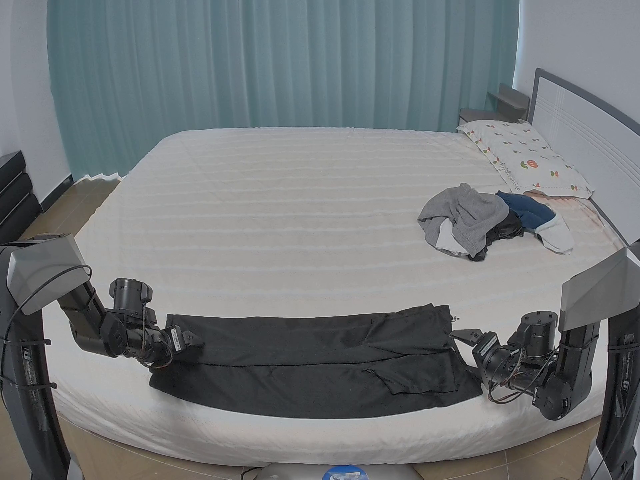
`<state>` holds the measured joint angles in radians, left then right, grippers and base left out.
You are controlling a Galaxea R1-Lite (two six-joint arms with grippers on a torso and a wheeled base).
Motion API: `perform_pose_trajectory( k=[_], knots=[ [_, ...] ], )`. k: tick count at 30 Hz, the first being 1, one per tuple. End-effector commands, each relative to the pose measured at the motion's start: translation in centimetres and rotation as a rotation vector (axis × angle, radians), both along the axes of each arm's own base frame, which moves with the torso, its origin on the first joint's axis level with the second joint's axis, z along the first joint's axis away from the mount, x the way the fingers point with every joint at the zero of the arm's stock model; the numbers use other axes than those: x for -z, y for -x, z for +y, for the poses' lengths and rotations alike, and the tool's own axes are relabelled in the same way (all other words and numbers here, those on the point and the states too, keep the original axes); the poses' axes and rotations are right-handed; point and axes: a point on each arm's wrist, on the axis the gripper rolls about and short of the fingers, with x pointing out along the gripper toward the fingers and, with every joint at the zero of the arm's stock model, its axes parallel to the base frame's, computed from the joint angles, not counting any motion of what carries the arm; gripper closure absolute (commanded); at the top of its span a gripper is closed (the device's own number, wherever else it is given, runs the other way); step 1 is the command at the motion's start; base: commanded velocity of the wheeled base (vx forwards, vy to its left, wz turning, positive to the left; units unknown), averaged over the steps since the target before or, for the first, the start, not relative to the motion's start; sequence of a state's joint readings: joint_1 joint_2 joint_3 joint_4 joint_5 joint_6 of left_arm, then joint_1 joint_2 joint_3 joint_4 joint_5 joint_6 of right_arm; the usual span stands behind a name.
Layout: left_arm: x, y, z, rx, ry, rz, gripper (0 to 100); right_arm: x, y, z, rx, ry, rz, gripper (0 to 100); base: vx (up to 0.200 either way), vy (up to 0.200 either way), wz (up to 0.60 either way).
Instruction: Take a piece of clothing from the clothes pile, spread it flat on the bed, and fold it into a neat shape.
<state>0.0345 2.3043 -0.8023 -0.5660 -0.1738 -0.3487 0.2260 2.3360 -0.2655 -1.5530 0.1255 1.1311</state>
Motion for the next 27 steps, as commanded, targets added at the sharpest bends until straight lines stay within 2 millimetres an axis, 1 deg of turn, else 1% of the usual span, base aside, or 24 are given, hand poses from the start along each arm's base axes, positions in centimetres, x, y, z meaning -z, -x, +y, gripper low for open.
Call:
perform_pose_trajectory(
  k=[1, 6, 8, 11, 12, 15, 16, 18, 23, 27],
  knots=[
    [0.1, 0.0, 0.0, -0.002, 0.000, 0.005, 0, 0.0, 0.0, 0.0, -0.002, -0.002, -0.008, 0, 0.000, 0.000, 0.00],
    [0.1, 0.0, 0.0, -0.003, -0.001, 0.003, 0, 0.0, 0.0, 0.0, -0.002, -0.002, -0.008, 0, 0.000, 0.000, 0.00],
    [-0.3, 0.0, 0.3, -0.020, 0.004, -0.005, 0, 0.0, 0.0, 0.0, -0.002, -0.002, -0.008, 0, 0.000, 0.000, 0.00],
    [-1.3, 0.0, 1.1, -0.049, 0.010, -0.032, 0, 0.0, 0.0, 0.0, -0.002, -0.002, -0.008, 0, 0.000, 0.000, 0.00],
    [-2.2, 0.0, 1.6, -0.069, 0.017, -0.054, 0, 0.0, 0.0, 0.0, -0.002, 0.000, -0.007, 0, 0.000, 0.000, 0.00],
    [-2.2, 0.0, 1.6, -0.069, 0.017, -0.054, 0, 0.0, 0.0, 0.0, -0.002, 0.000, -0.007, 0, 0.000, 0.000, 0.00],
    [-3.5, 0.0, 2.0, -0.107, 0.048, -0.081, 0, 0.0, 0.0, 0.0, -0.005, 0.005, -0.009, 0, 0.000, 0.000, 0.00],
    [-3.8, 0.1, 1.9, -0.122, 0.061, -0.085, 0, 0.0, 0.0, 0.0, -0.005, 0.005, -0.009, 0, 0.000, 0.000, 0.00],
    [-3.6, 0.4, 1.1, -0.123, 0.078, -0.042, 0, 0.0, 0.0, 0.0, -0.005, 0.005, -0.009, 0, 0.000, 0.000, 0.00],
    [-3.3, 0.4, 1.1, -0.127, 0.070, -0.023, 0, 0.0, 0.0, 0.0, -0.004, 0.006, -0.009, 0, 0.000, 0.000, 0.00]
  ],
)
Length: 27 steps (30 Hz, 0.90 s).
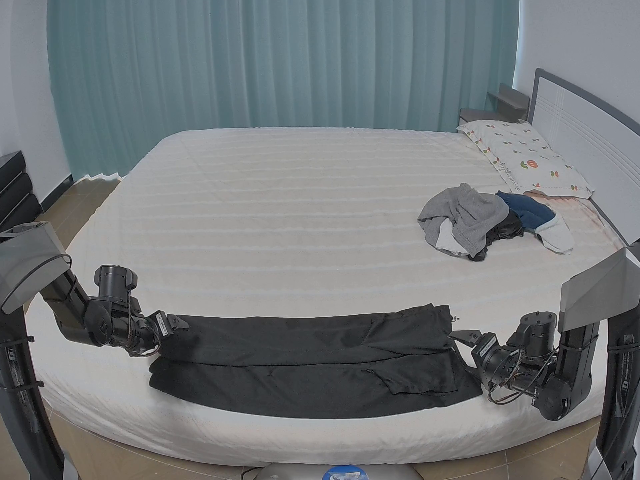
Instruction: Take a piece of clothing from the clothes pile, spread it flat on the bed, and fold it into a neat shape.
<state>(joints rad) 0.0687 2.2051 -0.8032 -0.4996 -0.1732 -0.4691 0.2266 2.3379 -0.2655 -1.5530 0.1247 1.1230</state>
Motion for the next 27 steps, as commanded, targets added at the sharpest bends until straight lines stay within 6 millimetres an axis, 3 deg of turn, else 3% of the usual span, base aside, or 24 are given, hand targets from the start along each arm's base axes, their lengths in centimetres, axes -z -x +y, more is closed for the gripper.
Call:
perform_pose_trajectory(
  k=[1, 10, 11, 19, 27],
  knots=[
    [-0.2, 0.0, -0.1, 0.002, -0.001, -0.006, 0, 0.0, 0.0, 0.0, 0.000, -0.002, -0.008, 0, 0.000, 0.000, 0.00],
    [0.5, -0.7, -0.2, 0.008, -0.004, -0.002, 0, 0.0, 0.0, 0.0, 0.000, -0.001, -0.007, 0, 0.000, 0.000, 0.00],
    [0.6, -0.7, -0.2, 0.008, -0.004, -0.001, 100, 0.0, 0.0, 0.0, 0.000, -0.001, -0.007, 0, 0.000, 0.000, 0.00],
    [0.5, -0.9, 0.3, -0.009, -0.007, -0.006, 100, 0.0, 0.0, 0.0, 0.000, -0.001, -0.007, 0, 0.000, 0.000, 0.00],
    [-0.8, -1.1, 1.6, -0.041, -0.005, -0.056, 100, 0.0, 0.0, 0.0, 0.000, -0.001, -0.007, 0, 0.000, 0.000, 0.00]
  ],
)
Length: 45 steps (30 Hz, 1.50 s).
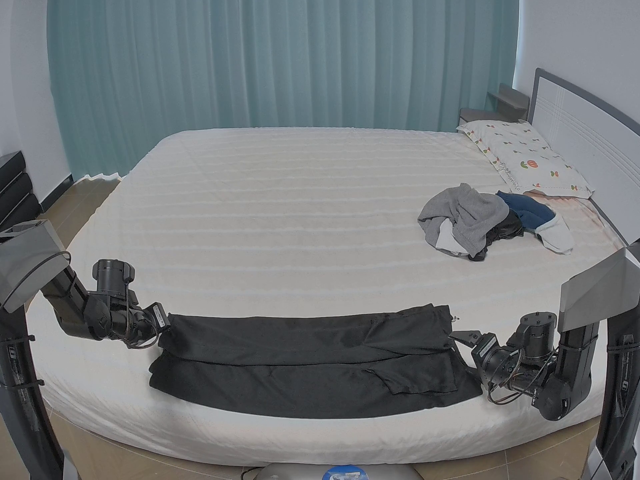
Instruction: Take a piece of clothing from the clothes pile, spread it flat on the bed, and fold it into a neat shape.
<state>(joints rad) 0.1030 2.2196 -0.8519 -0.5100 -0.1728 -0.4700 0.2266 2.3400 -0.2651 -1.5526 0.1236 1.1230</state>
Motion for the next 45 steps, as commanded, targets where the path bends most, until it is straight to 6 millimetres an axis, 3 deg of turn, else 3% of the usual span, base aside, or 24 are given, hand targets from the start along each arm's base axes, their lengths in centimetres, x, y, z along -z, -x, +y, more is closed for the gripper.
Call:
perform_pose_trajectory(
  k=[1, 10, 20, 33, 34, 45],
  knots=[
    [-0.4, 0.1, 0.4, -0.007, 0.000, -0.014, 100, -0.1, -0.1, 0.0, -0.001, -0.002, -0.010, 0, 0.000, 0.000, 0.00],
    [-0.1, -0.1, 0.6, -0.001, 0.006, -0.030, 100, -0.1, -0.1, 0.0, -0.001, -0.002, -0.010, 0, 0.000, 0.000, 0.00],
    [0.7, 0.0, 2.3, -0.005, 0.041, -0.058, 100, -0.1, -0.1, 0.0, -0.001, -0.002, -0.010, 0, 0.000, 0.000, 0.00],
    [1.4, 0.0, 2.4, 0.007, 0.034, -0.040, 100, -0.1, -0.1, 0.0, -0.001, -0.002, -0.010, 0, 0.000, 0.000, 0.00],
    [1.4, 0.1, 2.4, 0.007, 0.034, -0.038, 0, -0.1, -0.1, 0.0, -0.002, -0.001, -0.010, 0, 0.000, 0.000, 0.00],
    [1.6, 0.1, 0.8, 0.068, 0.068, -0.015, 0, -0.1, -0.1, 0.0, -0.002, -0.001, -0.010, 0, 0.000, 0.000, 0.00]
  ],
)
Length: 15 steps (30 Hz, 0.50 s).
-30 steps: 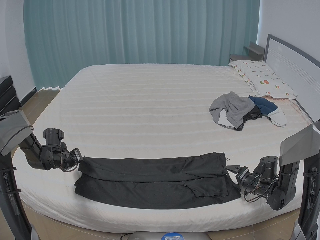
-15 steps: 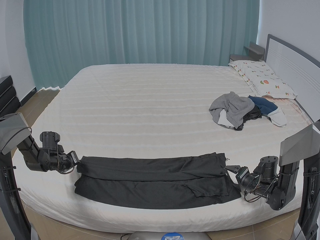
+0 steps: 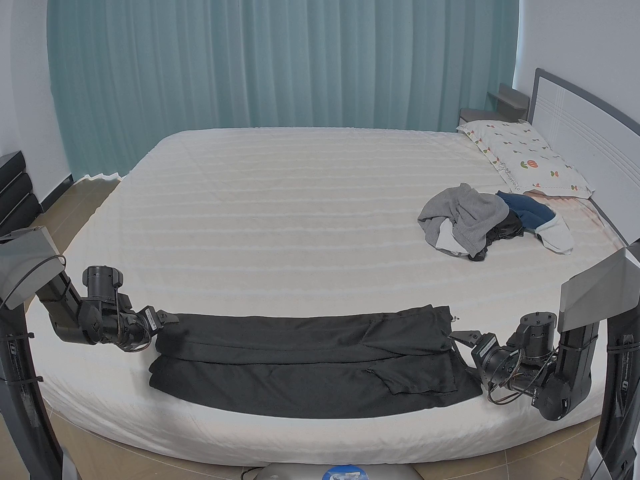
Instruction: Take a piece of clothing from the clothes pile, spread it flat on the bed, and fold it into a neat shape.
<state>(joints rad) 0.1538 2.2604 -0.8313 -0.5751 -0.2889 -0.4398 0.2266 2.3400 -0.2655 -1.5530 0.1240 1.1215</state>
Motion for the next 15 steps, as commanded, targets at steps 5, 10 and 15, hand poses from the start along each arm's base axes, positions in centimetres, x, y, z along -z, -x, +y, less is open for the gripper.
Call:
perform_pose_trajectory(
  k=[5, 10, 15],
  knots=[
    [0.7, -0.4, -2.0, 0.055, 0.001, 0.010, 0, -0.1, -0.1, 0.0, -0.001, -0.002, -0.010, 0, 0.000, 0.000, 0.00],
    [1.4, -0.4, -2.4, 0.068, -0.005, 0.027, 0, -0.1, 0.0, 0.0, -0.001, -0.002, -0.009, 0, 0.000, 0.000, 0.00],
    [1.6, -0.2, -2.5, 0.090, -0.030, 0.037, 0, -0.1, 0.0, 0.0, 0.000, -0.003, -0.008, 0, 0.000, 0.000, 0.00]
  ],
)
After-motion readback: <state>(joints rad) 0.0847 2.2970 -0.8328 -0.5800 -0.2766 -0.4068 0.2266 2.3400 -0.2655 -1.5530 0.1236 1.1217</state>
